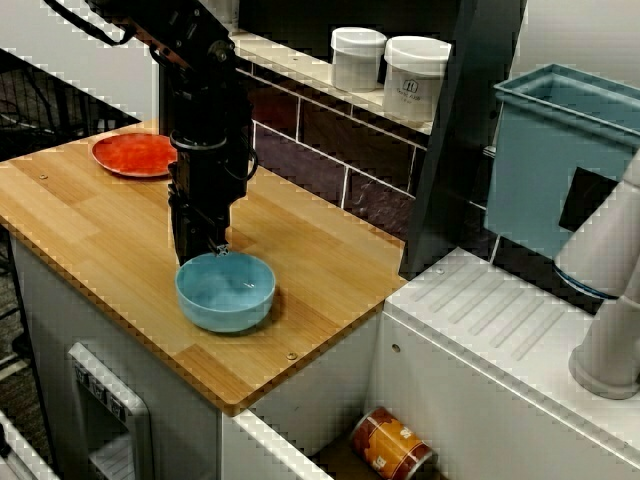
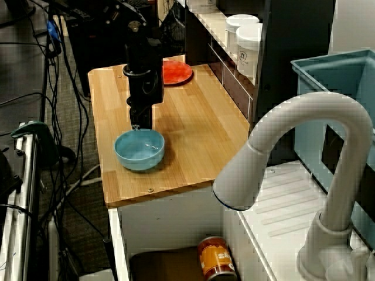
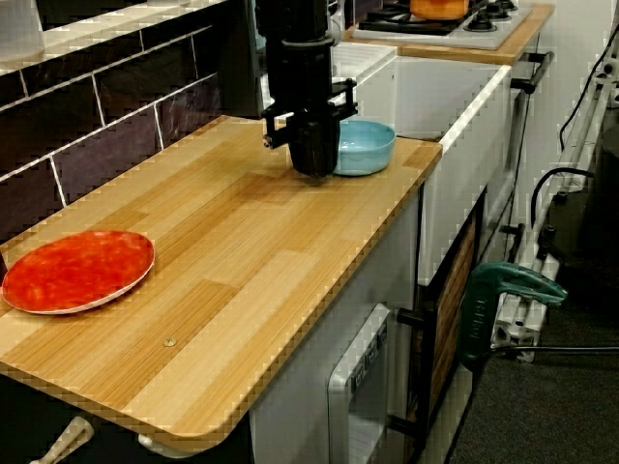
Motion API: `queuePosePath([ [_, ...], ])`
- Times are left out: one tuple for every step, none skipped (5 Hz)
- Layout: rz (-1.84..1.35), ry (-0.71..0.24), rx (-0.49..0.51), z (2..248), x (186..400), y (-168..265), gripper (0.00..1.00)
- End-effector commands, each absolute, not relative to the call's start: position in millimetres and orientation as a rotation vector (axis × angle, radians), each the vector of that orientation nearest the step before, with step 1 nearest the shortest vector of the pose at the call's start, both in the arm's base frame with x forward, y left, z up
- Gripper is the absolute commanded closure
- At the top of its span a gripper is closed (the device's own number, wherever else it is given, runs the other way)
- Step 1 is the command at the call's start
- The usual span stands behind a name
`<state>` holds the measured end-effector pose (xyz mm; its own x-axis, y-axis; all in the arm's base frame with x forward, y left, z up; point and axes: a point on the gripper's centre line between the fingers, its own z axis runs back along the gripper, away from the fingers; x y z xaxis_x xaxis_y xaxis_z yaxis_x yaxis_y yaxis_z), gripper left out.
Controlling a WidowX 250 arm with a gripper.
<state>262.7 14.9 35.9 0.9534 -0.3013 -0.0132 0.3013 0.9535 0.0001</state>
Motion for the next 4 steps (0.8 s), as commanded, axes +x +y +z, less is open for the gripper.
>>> queuePosePath([
  [-0.301, -0.04, 0.004, 66.0, 253.5, 33.7, 1.0],
  [-0.318, -0.06, -0.004, 76.4, 247.9, 30.1, 1.0],
  [-0.355, -0.072, -0.006, 87.7, 241.1, 19.0, 1.0],
  [-0.373, -0.08, -0.006, 90.2, 234.4, 7.2, 1.0],
])
